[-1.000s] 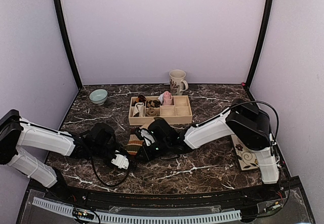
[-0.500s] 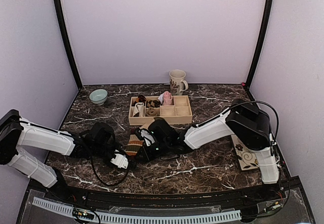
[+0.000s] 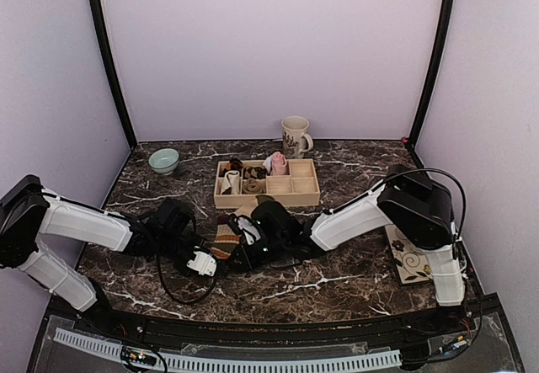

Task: Roll the socks
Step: Roll the sock at the center of the board.

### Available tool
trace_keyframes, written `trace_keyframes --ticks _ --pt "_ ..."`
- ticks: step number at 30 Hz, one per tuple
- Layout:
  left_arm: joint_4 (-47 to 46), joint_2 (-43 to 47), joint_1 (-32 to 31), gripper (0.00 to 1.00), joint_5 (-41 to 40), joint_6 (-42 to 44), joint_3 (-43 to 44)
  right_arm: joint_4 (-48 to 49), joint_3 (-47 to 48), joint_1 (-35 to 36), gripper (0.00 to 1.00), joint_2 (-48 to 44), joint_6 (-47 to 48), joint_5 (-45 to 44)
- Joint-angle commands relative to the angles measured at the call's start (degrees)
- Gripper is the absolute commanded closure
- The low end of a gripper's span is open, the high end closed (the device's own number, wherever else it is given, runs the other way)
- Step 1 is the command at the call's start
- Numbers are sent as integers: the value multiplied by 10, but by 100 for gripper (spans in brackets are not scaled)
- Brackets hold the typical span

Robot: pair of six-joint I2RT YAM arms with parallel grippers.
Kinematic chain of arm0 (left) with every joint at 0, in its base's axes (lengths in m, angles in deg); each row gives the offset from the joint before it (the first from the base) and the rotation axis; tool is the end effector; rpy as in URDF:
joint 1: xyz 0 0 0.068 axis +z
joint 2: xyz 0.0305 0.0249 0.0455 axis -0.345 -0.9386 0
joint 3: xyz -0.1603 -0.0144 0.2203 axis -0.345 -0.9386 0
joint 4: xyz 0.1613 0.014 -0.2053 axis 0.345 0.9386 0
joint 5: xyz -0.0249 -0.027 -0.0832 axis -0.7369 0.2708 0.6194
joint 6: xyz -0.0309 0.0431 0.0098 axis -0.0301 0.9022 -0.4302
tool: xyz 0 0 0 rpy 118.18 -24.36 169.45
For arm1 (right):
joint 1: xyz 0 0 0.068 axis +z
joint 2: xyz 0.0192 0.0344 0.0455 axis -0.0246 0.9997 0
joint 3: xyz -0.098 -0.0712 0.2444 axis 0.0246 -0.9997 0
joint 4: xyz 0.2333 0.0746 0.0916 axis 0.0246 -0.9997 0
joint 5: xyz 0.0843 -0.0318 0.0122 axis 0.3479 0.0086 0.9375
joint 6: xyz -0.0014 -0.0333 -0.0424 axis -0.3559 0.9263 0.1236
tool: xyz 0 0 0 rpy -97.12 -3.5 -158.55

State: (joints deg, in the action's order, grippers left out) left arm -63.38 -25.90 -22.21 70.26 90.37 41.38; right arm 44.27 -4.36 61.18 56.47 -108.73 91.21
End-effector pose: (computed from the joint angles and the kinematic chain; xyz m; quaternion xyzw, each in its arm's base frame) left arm 0.1806 -0.1761 0.1340 0.8140 0.4546 -0.0115 0.3614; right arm 0.1946 0.4046 0.1067 -0.2971 0.8308 0.4416 0.1629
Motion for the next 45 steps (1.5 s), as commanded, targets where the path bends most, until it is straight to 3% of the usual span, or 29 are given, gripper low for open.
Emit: trace_keyframes --ticks 1,6,8,9,16,18,21,24,26,31,35,37,39,45 --pt "81 -19 8 86 11 -35 29 2 -29 -6 87 -25 2 -11" --pt "152 -62 11 87 7 -63 77 6 -36 -9 53 -34 6 -16" --pt "148 -59 12 88 12 -67 75 13 -44 -10 4 -41 2 -23" --pt "146 -56 13 88 15 -70 73 19 -59 -12 1 -47 -1 -28" --pt "161 -43 17 88 28 -95 69 54 -195 -26 1 -167 8 -134" --pt "164 -42 17 88 31 -95 69 21 -232 -18 1 -228 24 -248" --pt "176 -44 17 88 33 -102 78 20 -301 5 1 -353 34 -502" --pt "191 -46 17 88 42 -107 88 38 -361 -10 1 -433 -45 -655" --pt "196 -50 17 88 51 -113 95 89 -393 -26 1 -452 -8 -630" --pt "256 -80 22 88 88 -147 145 331 -479 26 1 -474 302 -512" --pt "268 -99 23 88 113 -160 165 266 -449 64 3 -446 407 -409" --pt "277 -105 23 88 123 -167 172 240 -428 88 10 -428 432 -372" --pt "296 -114 25 88 133 -173 183 214 -405 117 15 -403 462 -365" --pt "365 -155 35 88 169 -184 232 228 -349 176 14 -303 560 -385"
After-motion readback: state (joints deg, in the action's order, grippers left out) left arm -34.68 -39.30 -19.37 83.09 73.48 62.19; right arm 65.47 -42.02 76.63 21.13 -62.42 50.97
